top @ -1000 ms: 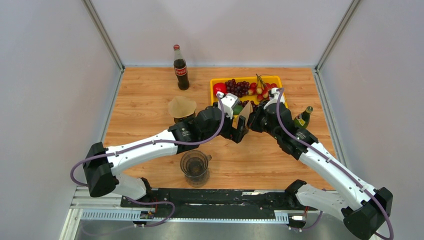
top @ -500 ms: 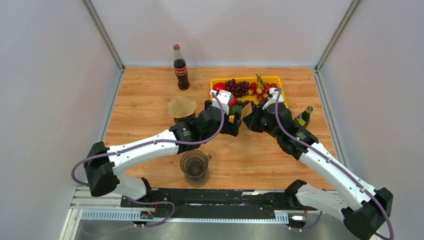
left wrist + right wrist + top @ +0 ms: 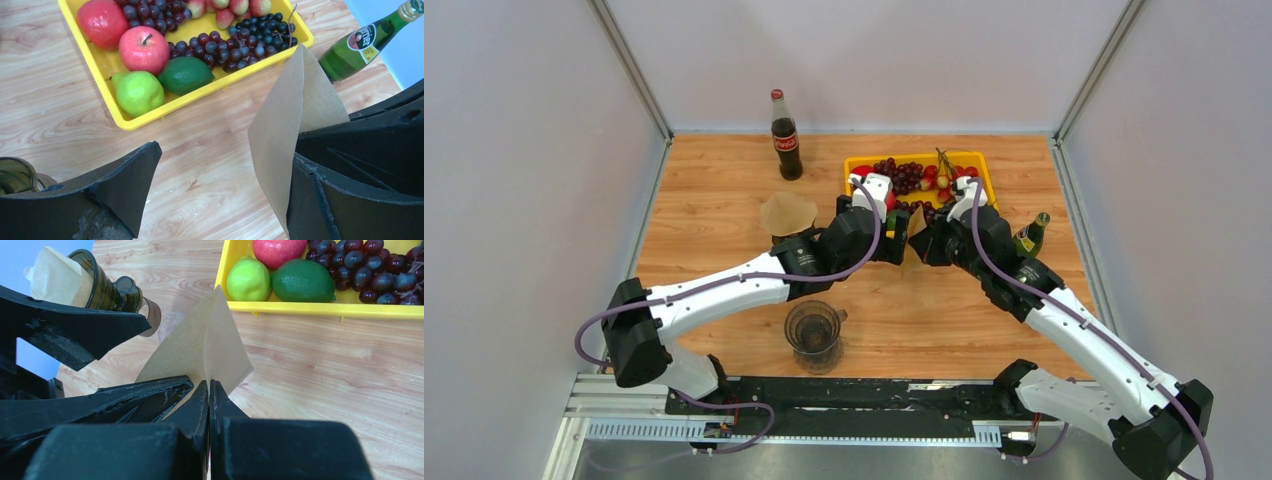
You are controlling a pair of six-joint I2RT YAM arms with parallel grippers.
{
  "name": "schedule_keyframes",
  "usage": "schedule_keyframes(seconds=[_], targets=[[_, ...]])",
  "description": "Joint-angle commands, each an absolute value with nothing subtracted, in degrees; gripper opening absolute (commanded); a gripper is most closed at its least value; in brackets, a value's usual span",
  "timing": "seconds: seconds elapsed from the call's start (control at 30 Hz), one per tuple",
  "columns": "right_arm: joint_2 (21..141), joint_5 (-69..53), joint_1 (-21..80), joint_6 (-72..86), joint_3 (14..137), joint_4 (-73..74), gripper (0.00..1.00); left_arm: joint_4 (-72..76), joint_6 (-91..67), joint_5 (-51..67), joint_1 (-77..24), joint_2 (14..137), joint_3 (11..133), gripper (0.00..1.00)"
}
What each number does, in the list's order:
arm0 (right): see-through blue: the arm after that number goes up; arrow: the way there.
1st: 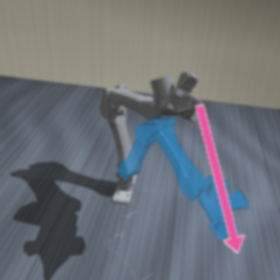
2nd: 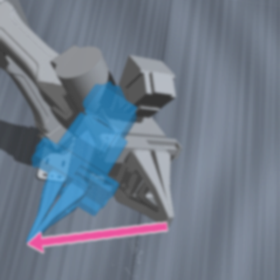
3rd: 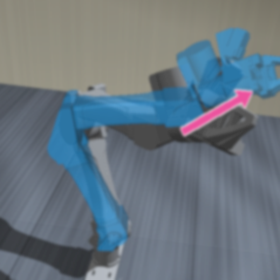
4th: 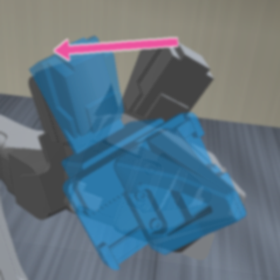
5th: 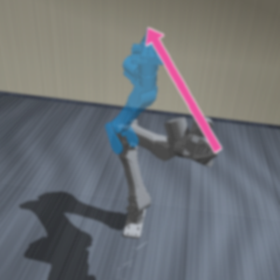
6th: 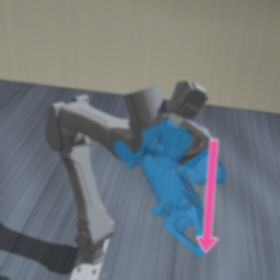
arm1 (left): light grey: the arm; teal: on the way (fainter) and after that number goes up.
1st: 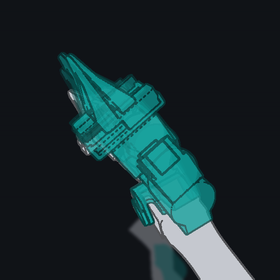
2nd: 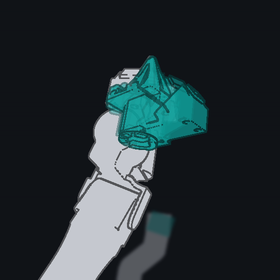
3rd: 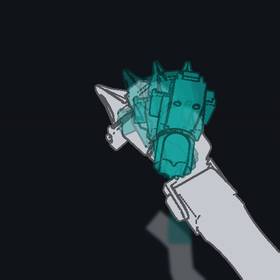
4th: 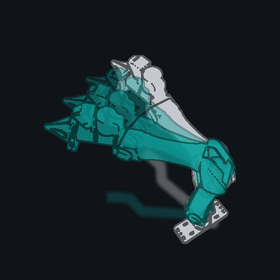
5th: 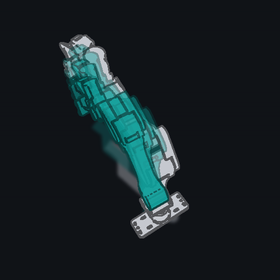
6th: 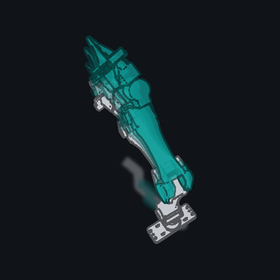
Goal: Place the coffee filter in the dripper
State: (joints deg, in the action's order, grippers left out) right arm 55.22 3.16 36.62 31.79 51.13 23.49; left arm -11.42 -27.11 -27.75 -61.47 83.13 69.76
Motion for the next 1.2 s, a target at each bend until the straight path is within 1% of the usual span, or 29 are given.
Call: schedule_keyframes(seconds=[0.0,0.13,0.3,0.4,0.53,0.6,0.67,0.87,1.0,1.17], targets=[[53.39,2.64,36.74,29.80,52.21,21.44,0.00,-12.05,-27.29,-25.46,-61.79,84.30,72.50,0.93],[53.09,2.77,36.73,30.10,52.34,20.59,0.00,-12.11,-27.37,-22.78,-61.79,85.03,72.81,0.88],[53.13,1.86,36.69,30.36,52.31,20.08,0.00,-11.86,-27.81,-21.46,-61.79,85.67,72.90,0.76],[53.38,1.21,36.74,30.25,51.89,20.06,0.00,-11.85,-28.24,-21.61,-61.79,86.12,73.55,0.71],[53.94,0.96,36.74,29.84,51.27,20.19,0.00,-12.52,-29.29,-22.70,-61.79,86.98,74.55,0.59],[54.17,0.97,36.74,29.58,51.23,20.39,0.00,-13.70,-30.01,-24.29,-61.79,87.51,75.35,0.48],[54.38,0.97,36.74,29.32,51.37,20.62,0.00,-15.14,-30.11,-25.54,-61.79,88.23,76.29,0.41],[55.85,2.61,36.74,28.72,51.83,22.36,0.00,-17.60,-30.76,-27.84,-61.77,89.64,77.63,0.23],[57.05,6.97,36.74,28.28,52.91,25.91,0.00,-19.22,-31.12,-31.51,-61.79,89.63,78.02,0.19],[58.40,12.79,36.74,27.72,54.74,29.73,0.00,-21.38,-30.41,-34.69,-61.81,89.90,78.89,0.17]])
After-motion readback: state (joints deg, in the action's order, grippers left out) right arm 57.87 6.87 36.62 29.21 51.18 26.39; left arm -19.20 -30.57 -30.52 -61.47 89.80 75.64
